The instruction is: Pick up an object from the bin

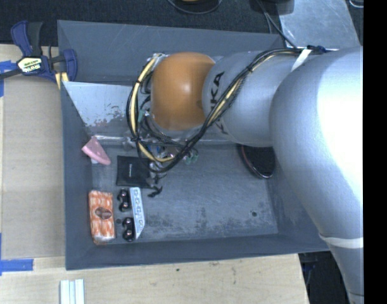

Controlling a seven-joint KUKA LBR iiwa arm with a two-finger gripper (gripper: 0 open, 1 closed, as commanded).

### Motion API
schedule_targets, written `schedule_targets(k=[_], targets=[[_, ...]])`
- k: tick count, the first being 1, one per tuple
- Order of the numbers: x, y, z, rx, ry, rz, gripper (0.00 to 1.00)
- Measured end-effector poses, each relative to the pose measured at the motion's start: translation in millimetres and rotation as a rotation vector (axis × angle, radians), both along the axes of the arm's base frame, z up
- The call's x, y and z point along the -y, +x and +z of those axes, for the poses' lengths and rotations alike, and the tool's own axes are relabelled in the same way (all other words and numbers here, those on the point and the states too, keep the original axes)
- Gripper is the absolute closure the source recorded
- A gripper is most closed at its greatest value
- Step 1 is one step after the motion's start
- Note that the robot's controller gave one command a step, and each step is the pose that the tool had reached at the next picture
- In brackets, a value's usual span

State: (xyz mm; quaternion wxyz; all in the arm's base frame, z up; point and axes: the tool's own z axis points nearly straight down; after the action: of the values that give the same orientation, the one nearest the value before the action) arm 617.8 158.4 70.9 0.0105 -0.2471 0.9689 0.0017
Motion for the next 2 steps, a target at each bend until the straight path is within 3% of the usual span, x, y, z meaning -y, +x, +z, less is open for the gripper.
schedule_targets(k=[1, 2], targets=[[-26, -6.5, 0, 0.007, 0.006, -0.164, 0.0], [-13, -5.4, 0, 0.007, -0.001, 0.128, 0.0]])
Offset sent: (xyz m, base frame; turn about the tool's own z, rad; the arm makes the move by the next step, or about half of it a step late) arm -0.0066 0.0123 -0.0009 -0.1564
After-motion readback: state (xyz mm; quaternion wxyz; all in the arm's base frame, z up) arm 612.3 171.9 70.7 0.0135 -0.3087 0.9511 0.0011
